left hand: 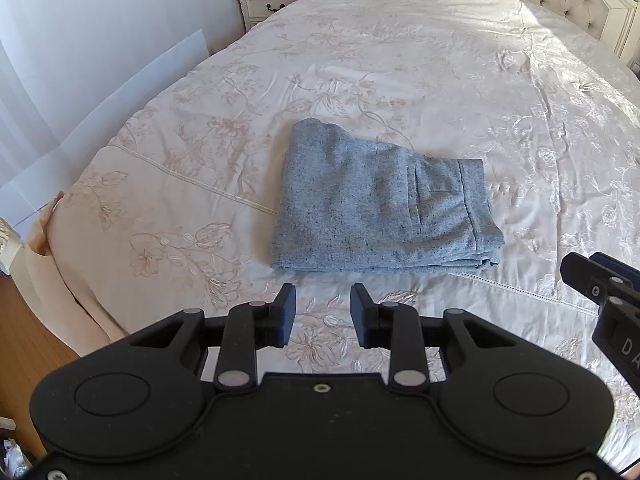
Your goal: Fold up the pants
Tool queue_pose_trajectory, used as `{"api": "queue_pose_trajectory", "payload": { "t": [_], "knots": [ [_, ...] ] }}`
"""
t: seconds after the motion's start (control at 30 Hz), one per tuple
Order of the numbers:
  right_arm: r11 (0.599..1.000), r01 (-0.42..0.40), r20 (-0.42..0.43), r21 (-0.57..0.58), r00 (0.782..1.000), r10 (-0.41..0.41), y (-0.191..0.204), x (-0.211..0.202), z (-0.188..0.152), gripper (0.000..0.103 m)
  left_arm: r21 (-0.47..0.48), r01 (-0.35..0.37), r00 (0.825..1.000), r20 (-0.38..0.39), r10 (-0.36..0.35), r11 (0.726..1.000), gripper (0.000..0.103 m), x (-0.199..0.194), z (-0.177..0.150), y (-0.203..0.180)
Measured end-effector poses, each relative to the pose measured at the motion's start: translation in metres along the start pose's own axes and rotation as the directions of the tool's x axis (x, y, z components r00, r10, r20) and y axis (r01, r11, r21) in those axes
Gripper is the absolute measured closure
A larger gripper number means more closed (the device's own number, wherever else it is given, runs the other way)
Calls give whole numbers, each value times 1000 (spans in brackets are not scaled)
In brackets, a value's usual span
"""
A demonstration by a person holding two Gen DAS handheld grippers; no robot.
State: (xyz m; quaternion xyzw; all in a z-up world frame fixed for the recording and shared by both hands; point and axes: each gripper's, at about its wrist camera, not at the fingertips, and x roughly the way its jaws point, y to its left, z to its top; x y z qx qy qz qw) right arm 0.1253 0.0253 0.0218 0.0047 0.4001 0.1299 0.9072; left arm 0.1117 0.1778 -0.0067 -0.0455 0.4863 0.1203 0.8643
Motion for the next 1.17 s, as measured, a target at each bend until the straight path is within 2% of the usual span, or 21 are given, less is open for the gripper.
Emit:
{"api": "queue_pose_trajectory", "payload": {
  "t": [1.17],
  "knots": [
    [1000,-11,-41,1,999,11,3,13,-1,79,20,9,1000,-21,-9,1000,62,12,3,7]
  ]
}}
